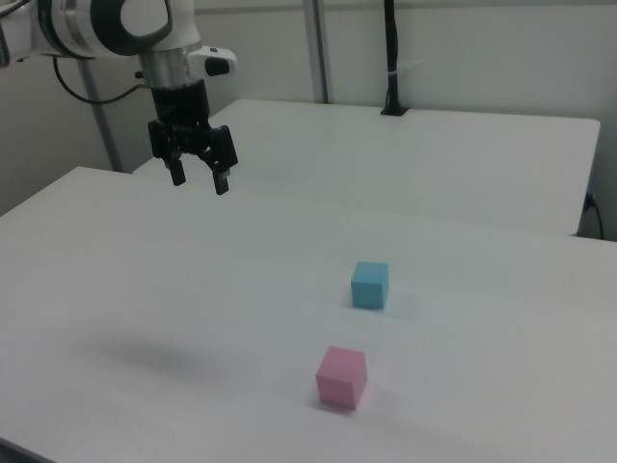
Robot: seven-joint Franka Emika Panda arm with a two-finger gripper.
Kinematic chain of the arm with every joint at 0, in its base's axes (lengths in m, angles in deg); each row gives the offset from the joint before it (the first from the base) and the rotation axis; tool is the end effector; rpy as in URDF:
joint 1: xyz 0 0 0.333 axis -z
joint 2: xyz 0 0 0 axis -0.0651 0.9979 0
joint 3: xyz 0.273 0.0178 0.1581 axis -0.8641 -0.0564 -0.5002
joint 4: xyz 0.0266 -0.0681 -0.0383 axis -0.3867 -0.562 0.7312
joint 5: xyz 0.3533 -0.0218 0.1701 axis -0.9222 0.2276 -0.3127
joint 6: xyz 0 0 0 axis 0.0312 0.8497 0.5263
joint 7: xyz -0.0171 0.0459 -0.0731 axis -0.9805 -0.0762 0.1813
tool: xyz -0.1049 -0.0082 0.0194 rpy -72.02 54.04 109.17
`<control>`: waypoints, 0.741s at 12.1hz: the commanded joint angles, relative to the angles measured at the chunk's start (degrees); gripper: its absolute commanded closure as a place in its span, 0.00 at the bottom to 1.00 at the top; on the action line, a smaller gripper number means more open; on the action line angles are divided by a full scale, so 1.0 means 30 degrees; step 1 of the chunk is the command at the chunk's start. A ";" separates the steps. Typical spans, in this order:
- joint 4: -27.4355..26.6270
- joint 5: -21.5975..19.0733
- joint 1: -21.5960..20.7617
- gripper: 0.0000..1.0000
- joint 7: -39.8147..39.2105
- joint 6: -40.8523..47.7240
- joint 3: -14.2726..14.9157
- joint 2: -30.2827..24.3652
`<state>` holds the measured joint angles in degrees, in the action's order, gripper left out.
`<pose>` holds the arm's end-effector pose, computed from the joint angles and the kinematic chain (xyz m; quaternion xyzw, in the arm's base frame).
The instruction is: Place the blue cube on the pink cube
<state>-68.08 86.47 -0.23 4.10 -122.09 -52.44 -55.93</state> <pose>0.5716 -0.0150 0.5989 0.9988 -0.0266 -0.0330 0.0250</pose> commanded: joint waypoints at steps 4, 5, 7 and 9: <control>-0.0387 0.0050 0.0382 0.00 -0.0413 -0.1887 0.0267 0.0317; -0.0387 0.0050 0.0353 0.00 -0.0413 -0.1802 0.0267 0.0290; -0.0387 0.0050 0.0323 0.00 -0.0384 -0.1743 0.0238 0.0260; -0.0387 0.0050 0.0410 0.00 -0.0413 -0.1859 0.0267 0.0289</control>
<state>-68.09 86.47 1.26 3.74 -126.19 -52.02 -54.24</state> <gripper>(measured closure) 0.000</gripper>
